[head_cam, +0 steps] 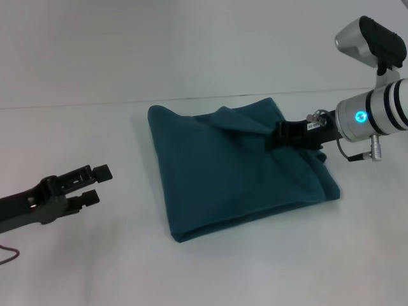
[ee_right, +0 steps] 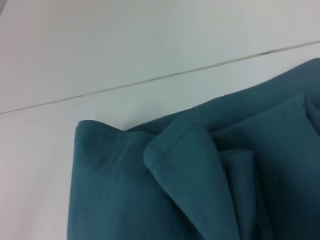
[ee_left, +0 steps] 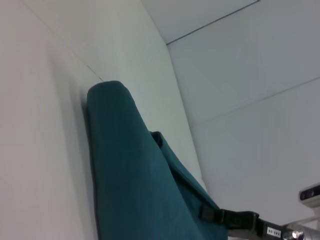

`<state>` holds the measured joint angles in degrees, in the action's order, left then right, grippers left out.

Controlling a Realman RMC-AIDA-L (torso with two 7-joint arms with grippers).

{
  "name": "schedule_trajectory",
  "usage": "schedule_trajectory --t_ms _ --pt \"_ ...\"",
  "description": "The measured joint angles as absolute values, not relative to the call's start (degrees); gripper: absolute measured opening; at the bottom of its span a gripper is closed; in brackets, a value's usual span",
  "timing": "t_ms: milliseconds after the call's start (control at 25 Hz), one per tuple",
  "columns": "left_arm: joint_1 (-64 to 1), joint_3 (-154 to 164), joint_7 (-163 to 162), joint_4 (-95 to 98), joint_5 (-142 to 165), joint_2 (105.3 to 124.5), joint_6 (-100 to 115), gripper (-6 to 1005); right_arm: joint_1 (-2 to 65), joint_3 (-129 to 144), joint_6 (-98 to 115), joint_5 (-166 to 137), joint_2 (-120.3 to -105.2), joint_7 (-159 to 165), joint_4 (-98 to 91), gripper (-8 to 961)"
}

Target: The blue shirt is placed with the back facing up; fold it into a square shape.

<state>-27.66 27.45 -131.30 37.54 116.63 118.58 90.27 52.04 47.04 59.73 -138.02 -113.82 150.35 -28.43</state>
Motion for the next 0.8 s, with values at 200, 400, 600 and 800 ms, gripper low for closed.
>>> schedule_trajectory --t_ms 200,400,600,800 --pt "-27.5 27.3 -131.3 37.5 116.6 118.56 90.2 960 52.0 47.4 60.2 -138.3 -113.66 150.5 -28.4 71" --pt "-27.3 27.2 -131.2 37.5 116.6 118.62 90.2 960 52.1 49.4 60.1 -138.9 -113.42 151.1 -28.2 133" --pt "-27.3 27.2 -131.2 37.2 116.6 118.65 90.2 960 52.2 49.7 59.4 -142.2 -113.53 152.4 -28.1 315" --pt "-27.5 27.2 -131.2 36.9 116.6 118.6 90.2 961 52.1 49.4 59.0 -142.5 -113.83 152.4 -28.6 502"
